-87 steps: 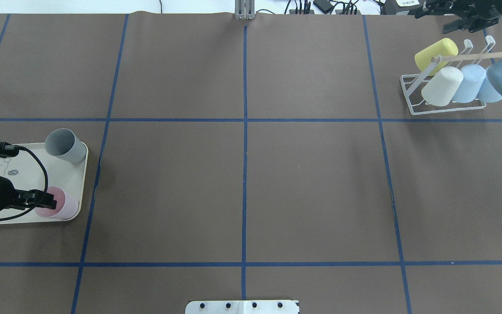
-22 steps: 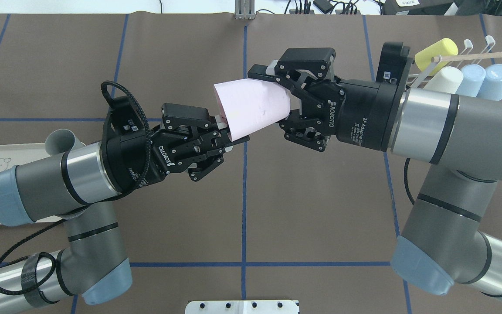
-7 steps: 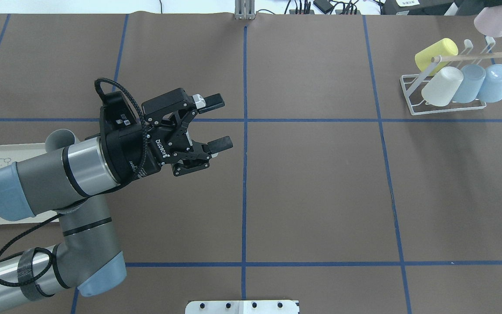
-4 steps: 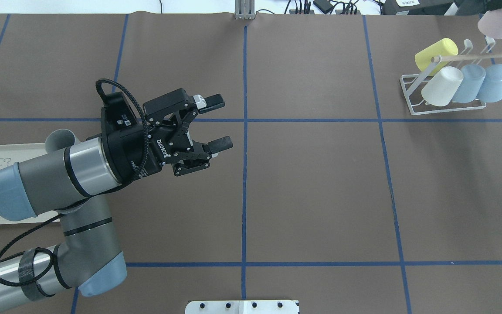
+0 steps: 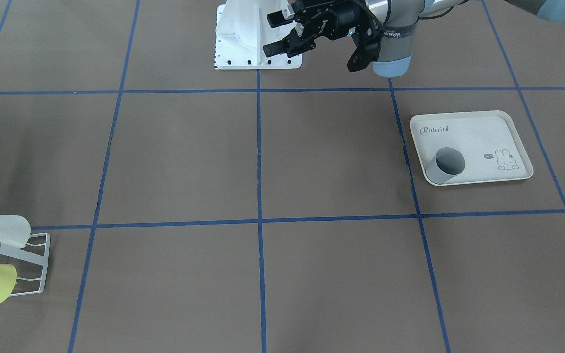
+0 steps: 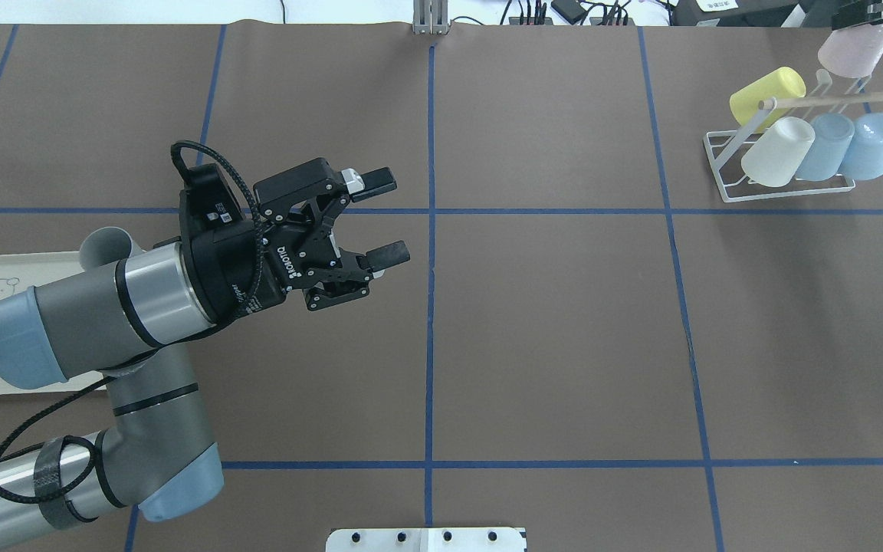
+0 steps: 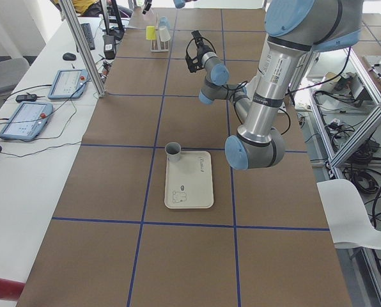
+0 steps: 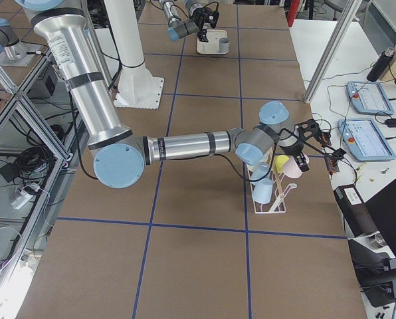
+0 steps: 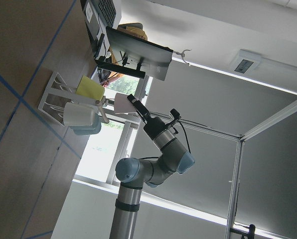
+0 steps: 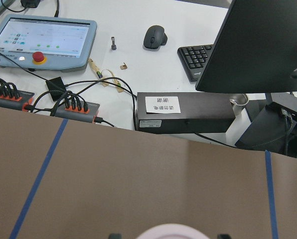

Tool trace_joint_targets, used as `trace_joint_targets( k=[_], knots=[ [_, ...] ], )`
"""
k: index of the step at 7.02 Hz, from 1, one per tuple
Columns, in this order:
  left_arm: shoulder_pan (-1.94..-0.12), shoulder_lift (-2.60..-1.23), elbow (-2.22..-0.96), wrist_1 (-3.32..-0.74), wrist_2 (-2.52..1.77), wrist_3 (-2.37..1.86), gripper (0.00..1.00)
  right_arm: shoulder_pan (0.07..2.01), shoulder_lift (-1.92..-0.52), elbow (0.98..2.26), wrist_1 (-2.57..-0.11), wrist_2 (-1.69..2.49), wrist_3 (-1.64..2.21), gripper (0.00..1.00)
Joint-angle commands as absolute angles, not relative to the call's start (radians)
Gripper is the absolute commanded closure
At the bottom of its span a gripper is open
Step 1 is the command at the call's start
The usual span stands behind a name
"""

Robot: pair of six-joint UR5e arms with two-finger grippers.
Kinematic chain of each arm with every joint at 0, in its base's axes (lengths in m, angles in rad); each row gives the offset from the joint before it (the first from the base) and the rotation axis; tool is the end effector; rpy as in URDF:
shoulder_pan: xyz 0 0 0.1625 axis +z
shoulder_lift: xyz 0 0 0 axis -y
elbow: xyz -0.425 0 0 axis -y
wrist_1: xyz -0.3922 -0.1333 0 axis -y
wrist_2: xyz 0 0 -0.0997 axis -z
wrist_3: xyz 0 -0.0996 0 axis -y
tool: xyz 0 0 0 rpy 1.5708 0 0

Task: Transfer IKEA cup to right arm and place on rack

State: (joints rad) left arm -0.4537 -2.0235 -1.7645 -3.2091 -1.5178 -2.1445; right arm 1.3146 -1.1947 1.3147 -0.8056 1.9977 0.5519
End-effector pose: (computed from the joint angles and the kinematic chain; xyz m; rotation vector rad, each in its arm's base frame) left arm 0.3966 -0.3476 0.1680 -0.1128 2.3530 -0.5830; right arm -0.0829 -0.6800 0.4911 0.6437 -0.7080 0.0839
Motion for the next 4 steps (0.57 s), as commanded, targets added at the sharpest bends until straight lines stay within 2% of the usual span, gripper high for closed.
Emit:
trace_joint_targets(
  k=[1,4],
  knots=[
    [-0.449,-2.025,-1.756,-3.209,-1.506,-2.145,0.01,1.298,-1.195,1.307,-0.804,2.002,0.561,1.0],
    [-0.449,-2.026,-1.756,-3.209,-1.506,-2.145,0.01,1.284,-1.198,1.287,-0.801,1.997,0.552,1.0]
  ],
)
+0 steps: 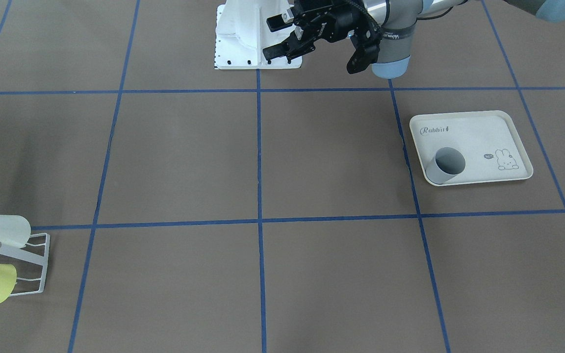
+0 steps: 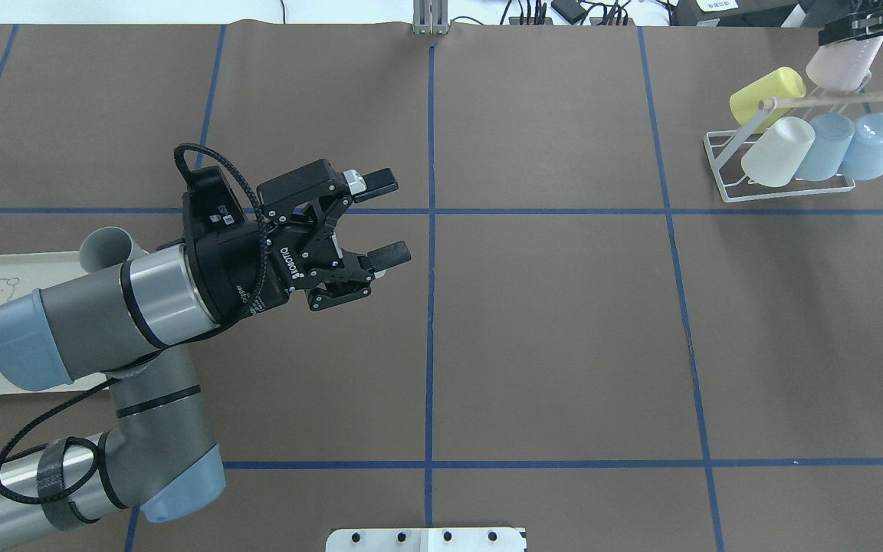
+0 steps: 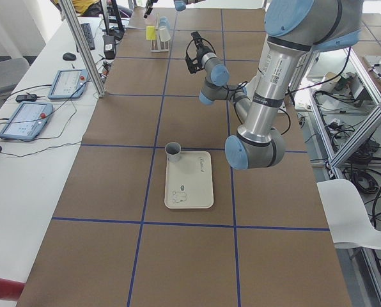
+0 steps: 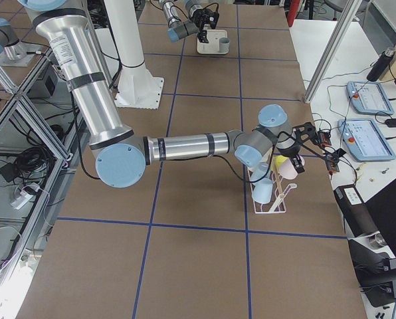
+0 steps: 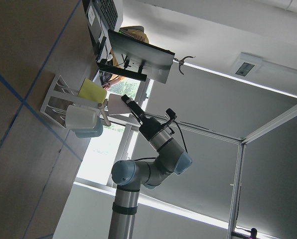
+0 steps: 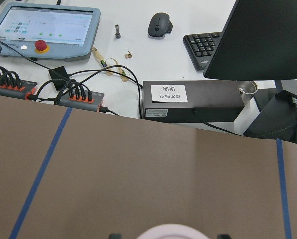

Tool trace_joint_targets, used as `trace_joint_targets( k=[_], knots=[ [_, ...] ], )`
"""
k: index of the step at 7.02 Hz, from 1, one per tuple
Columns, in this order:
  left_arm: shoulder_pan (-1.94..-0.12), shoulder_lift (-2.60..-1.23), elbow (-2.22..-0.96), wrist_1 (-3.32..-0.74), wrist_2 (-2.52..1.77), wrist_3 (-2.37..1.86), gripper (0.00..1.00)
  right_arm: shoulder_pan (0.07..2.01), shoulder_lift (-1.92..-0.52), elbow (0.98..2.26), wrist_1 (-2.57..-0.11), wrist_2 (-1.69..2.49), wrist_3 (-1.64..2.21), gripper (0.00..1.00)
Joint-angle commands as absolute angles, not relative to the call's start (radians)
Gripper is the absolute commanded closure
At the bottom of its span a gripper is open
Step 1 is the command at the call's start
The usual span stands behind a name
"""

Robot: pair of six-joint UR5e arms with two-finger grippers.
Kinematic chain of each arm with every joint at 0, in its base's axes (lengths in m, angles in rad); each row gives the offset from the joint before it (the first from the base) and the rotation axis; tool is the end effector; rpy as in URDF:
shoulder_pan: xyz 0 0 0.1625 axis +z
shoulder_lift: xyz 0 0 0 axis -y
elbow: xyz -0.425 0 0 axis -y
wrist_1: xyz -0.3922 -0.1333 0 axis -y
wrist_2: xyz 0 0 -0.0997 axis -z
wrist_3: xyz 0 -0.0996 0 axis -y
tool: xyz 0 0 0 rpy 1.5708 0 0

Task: Transfer IKEA cup to right arm and place on rack

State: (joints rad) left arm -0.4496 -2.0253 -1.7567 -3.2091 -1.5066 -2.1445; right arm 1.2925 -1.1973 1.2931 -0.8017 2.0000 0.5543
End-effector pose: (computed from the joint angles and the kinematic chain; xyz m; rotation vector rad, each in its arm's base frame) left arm 0.4002 -0.3482 0.1696 -0.1111 2.3492 -0.5959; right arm -0.0982 -0.6782 0.5036 0.6152 -0.7109 0.0698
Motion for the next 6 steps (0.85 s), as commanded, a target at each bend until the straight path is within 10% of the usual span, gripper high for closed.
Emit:
trace_joint_targets(
  k=[1,6],
  knots=[
    [-0.448,-2.028,-1.758,-3.209,-1.506,-2.145,0.01,1.284,-1.2,1.289,-0.801,1.997,0.552,1.0],
    [-0.446,-2.037,-1.756,-3.208,-1.485,-2.146,0.01,1.264,-1.209,1.278,-0.799,1.982,0.545,1.0]
  ],
)
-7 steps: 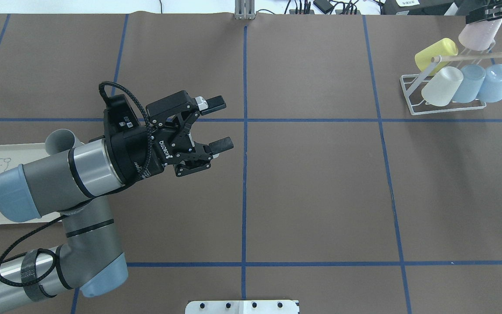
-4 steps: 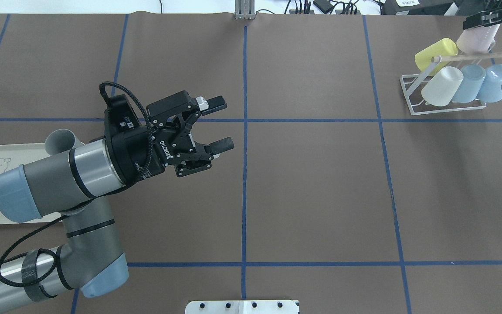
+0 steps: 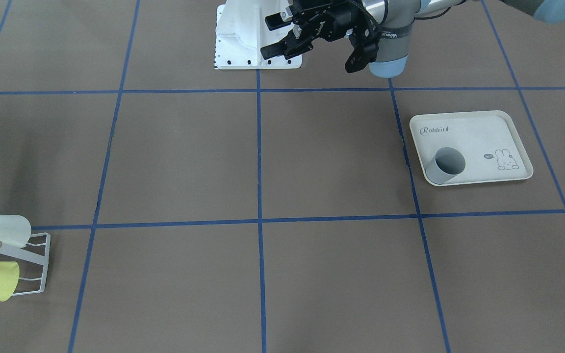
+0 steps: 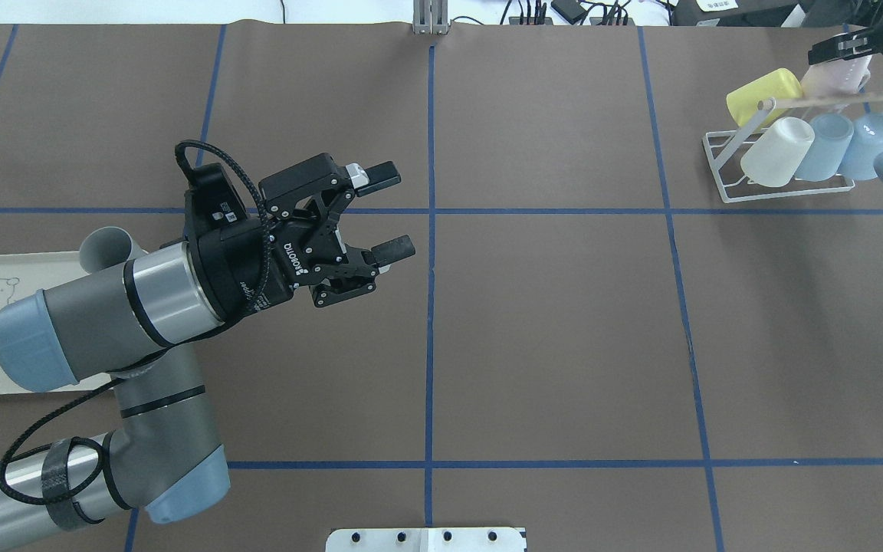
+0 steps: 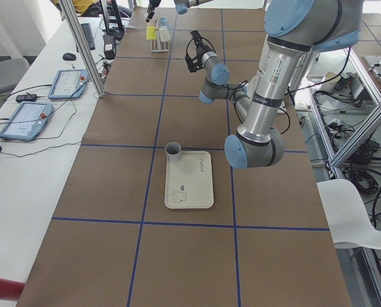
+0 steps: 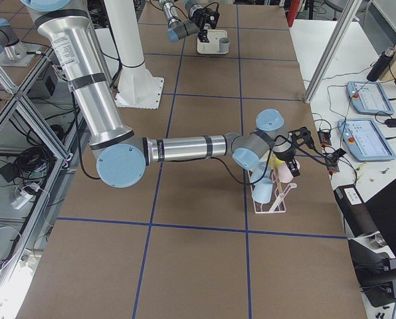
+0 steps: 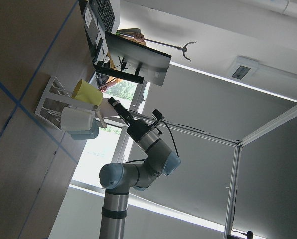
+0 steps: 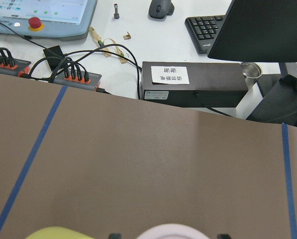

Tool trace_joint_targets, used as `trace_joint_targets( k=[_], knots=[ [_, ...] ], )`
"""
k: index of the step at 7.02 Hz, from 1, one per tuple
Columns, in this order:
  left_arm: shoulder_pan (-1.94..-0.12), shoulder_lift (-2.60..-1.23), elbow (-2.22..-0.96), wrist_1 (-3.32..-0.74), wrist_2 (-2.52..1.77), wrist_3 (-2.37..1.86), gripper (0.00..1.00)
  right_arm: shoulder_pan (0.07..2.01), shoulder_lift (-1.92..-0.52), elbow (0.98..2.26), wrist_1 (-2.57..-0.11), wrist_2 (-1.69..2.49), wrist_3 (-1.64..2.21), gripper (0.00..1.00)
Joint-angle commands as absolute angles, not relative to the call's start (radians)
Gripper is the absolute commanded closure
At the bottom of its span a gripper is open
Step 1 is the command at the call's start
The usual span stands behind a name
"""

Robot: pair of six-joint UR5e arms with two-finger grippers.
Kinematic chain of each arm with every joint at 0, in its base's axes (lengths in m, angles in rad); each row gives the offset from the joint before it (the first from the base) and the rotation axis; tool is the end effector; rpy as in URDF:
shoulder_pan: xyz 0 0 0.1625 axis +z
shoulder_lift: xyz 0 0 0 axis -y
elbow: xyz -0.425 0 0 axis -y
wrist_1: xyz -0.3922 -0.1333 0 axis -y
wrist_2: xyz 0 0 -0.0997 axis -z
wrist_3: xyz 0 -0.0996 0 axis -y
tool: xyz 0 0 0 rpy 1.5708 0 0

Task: Transfer IKEA cup to right arm and place on rack

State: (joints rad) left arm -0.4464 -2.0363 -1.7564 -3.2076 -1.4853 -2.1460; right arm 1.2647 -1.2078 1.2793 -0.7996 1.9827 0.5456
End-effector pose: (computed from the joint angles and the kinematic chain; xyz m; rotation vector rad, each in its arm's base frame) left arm 0.4006 -0.3490 0.1642 -0.1063 2.3631 -0.6141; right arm -0.1148 -0.6733 0.5181 0.5956 -0.6947 0.0490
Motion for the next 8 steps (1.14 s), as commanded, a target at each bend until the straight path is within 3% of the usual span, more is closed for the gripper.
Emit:
trace_joint_targets(
  k=[1,2,3,4,5,8],
  knots=[
    [-0.446,-2.039,-1.756,-3.208,-1.485,-2.146,0.01,1.25,-1.209,1.272,-0.801,1.982,0.546,1.0],
    [-0.446,-2.039,-1.756,-3.208,-1.485,-2.146,0.01,1.235,-1.209,1.266,-0.799,1.959,0.546,0.93],
    [-0.446,-2.039,-1.756,-3.208,-1.485,-2.146,0.01,1.227,-1.209,1.267,-0.799,1.935,0.546,0.78],
    [-0.446,-2.039,-1.756,-3.208,-1.485,-2.146,0.01,1.227,-1.203,1.269,-0.801,1.934,0.558,0.44],
    [-0.446,-2.039,-1.756,-3.208,-1.485,-2.146,0.01,1.226,-1.203,1.267,-0.801,1.934,0.563,0.0],
    [-0.449,-2.036,-1.759,-3.208,-1.485,-2.145,0.01,1.224,-1.168,1.288,-0.799,1.944,0.656,0.0]
  ],
)
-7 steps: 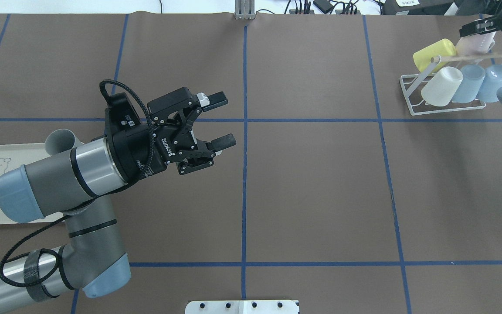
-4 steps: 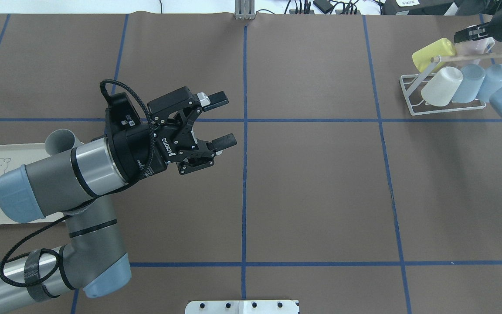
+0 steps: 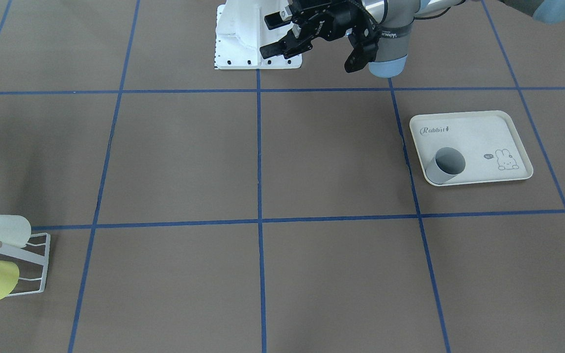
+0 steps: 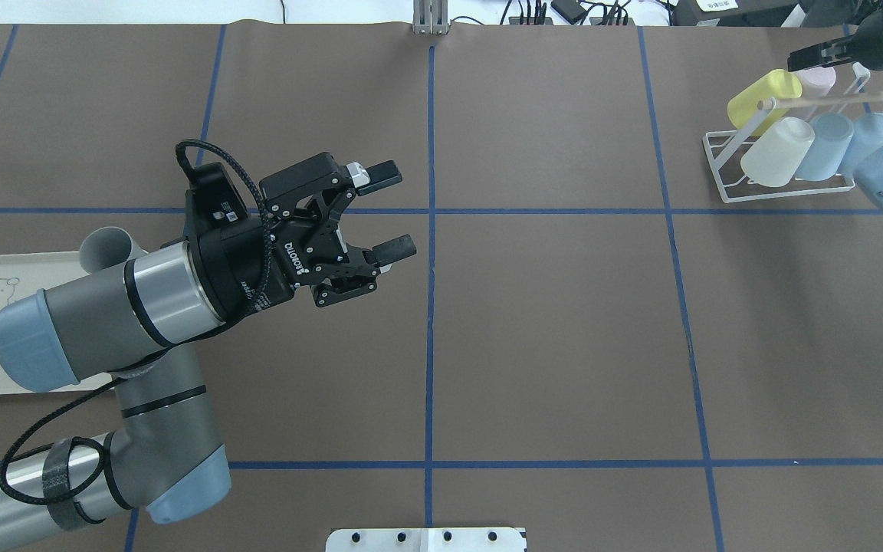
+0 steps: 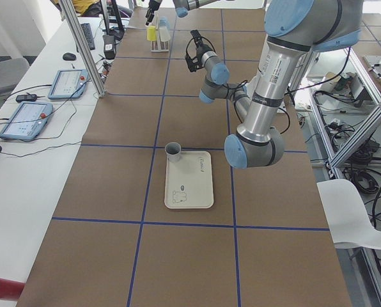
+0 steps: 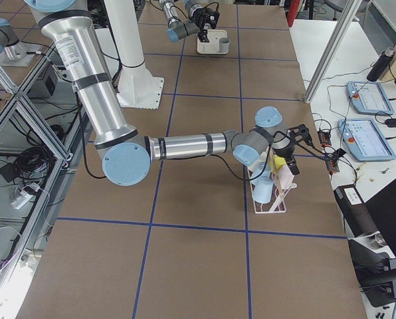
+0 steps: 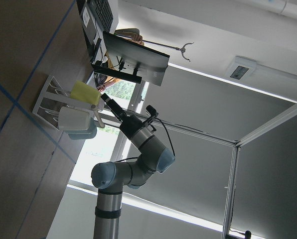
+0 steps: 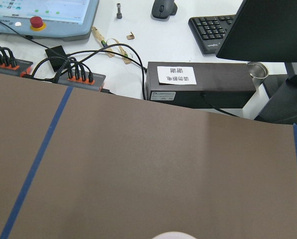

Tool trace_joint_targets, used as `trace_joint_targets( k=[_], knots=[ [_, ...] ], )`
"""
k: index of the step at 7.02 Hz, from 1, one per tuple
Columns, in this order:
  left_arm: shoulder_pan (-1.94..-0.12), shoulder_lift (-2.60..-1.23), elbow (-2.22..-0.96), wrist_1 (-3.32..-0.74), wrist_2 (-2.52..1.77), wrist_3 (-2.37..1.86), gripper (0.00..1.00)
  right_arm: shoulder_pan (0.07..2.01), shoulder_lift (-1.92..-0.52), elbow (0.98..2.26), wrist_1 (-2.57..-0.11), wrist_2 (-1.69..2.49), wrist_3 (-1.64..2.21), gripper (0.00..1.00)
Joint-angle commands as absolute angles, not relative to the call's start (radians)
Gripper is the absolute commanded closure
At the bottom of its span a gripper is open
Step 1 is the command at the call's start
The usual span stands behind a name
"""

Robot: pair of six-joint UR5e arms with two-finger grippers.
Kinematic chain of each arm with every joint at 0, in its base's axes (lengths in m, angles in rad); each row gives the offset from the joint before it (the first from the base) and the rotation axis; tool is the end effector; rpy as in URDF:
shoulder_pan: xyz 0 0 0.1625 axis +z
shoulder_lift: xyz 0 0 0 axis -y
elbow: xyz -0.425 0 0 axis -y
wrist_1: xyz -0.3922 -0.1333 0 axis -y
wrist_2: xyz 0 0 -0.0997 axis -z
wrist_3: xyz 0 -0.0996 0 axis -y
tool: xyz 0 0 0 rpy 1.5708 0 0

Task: Transfer IKEA cup to right arm and place on rack

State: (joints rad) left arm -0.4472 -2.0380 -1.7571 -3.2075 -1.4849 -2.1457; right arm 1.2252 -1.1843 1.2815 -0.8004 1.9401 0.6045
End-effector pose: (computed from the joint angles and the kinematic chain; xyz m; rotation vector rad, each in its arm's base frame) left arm 0.4001 -0.3492 0.1631 -0.1050 2.3656 -0.6138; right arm -0.1408 -0.6783 0.5021 0.6039 -0.6990 0.0801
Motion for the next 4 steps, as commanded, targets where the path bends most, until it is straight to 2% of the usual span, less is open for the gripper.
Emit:
trace_joint_targets(
  k=[1,4],
  knots=[
    [-0.463,-2.028,-1.763,-3.189,-1.485,-2.113,0.01,1.182,-1.152,1.339,-0.805,1.945,0.764,0.0],
    [-0.538,-1.932,-1.793,-2.938,-1.488,-1.707,0.01,1.135,-1.149,1.463,-0.811,1.945,0.961,0.0]
  ],
)
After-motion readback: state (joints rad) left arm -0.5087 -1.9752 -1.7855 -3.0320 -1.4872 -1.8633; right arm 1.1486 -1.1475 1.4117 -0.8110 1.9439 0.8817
